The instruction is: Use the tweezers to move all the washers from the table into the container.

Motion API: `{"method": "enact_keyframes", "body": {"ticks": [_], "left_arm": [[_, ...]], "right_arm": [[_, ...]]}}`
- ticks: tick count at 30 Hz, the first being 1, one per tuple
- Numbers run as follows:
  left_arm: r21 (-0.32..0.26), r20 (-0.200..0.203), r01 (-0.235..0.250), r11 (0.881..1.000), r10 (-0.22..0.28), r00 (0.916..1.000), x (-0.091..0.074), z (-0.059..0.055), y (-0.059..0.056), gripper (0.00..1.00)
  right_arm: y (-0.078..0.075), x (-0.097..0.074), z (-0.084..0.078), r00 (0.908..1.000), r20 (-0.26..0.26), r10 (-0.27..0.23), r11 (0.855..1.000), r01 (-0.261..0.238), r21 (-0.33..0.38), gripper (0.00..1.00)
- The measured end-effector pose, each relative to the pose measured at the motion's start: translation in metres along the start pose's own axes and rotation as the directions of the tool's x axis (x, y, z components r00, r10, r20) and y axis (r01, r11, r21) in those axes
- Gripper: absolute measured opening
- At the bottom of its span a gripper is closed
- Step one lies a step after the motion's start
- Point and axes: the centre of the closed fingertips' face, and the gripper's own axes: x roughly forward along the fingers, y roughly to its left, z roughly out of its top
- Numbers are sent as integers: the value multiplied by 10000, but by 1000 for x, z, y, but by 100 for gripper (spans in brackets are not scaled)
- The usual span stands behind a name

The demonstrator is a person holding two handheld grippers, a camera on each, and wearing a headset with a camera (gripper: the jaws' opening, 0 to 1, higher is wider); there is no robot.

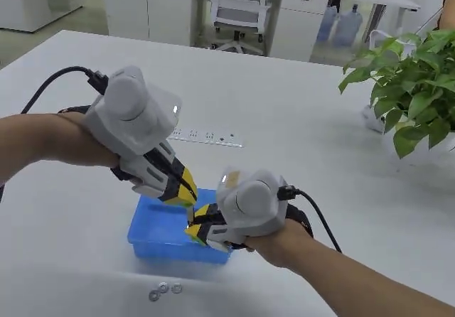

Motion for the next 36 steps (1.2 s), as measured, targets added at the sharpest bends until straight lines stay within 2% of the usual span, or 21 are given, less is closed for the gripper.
{"method": "enact_keyframes", "body": {"ticks": [8, 19, 29, 36], "left_arm": [[-184, -45, 53, 9998, -54, 10000, 7, -6, 8, 5], [-178, -45, 90, 9998, -91, 9999, 9, -7, 9, 5], [-107, -1, 41, 9999, -41, 10000, 5, -2, 7, 5], [-16, 51, -22, 10000, 23, 10000, -1, 6, 3, 5]], "right_arm": [[-5, 7, -7, 9999, -84, 99, 9997, -97, 214, 10], [-7, 8, -10, 9998, -123, 166, 9996, -163, 234, 11], [-6, 3, -6, 9999, -91, 103, 9999, -102, 121, 11], [-4, -5, 0, 10000, -37, 32, 10000, -32, 5, 11]]}}
